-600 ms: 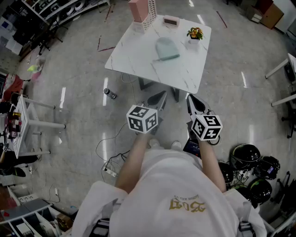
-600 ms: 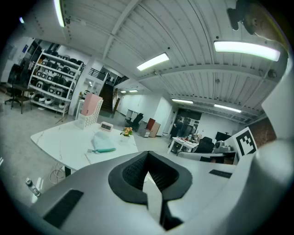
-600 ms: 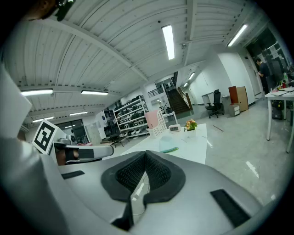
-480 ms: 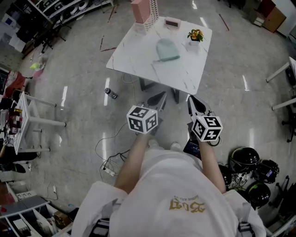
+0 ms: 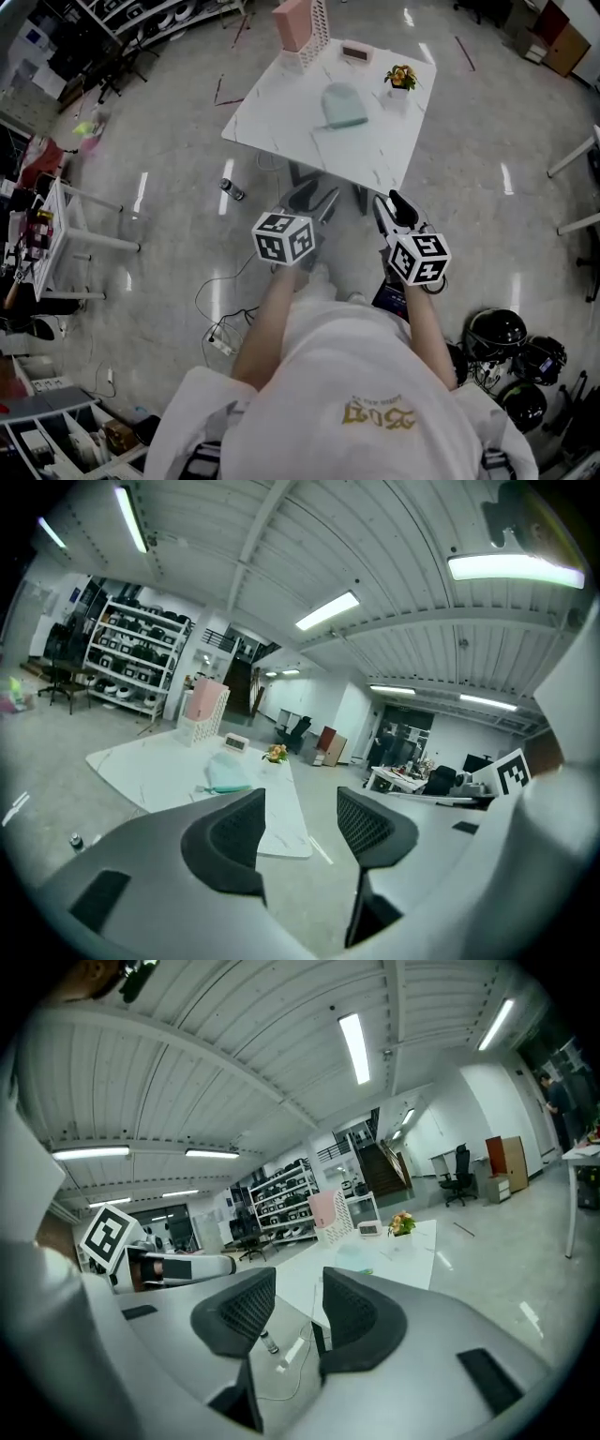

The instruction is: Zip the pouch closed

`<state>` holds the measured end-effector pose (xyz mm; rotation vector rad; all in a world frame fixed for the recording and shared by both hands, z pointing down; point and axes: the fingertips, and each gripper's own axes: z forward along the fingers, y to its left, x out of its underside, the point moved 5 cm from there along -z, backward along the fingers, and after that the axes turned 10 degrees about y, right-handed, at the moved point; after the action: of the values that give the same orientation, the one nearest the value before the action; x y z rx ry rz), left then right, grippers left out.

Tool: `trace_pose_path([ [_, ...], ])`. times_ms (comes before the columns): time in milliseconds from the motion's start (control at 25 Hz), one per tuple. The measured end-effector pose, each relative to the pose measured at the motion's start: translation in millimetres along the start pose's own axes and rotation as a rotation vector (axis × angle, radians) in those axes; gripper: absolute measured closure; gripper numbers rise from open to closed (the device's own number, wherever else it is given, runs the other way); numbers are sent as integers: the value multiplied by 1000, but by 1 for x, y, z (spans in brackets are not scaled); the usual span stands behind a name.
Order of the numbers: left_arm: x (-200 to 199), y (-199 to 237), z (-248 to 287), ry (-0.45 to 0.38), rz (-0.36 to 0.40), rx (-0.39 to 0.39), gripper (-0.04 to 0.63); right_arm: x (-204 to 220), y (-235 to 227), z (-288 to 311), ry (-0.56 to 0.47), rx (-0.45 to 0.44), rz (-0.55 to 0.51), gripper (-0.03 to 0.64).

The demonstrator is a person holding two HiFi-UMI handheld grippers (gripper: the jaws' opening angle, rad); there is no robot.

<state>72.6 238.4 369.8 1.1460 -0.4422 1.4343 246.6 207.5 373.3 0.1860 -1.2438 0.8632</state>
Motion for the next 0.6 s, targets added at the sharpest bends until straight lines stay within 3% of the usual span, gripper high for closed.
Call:
trace_pose_path([
  [360, -14, 34, 24, 31, 32, -3, 356, -5, -9, 39, 29, 32, -2, 472],
  [600, -28, 108, 63, 72, 64, 6, 397, -11, -19, 115, 59, 72, 6, 472],
])
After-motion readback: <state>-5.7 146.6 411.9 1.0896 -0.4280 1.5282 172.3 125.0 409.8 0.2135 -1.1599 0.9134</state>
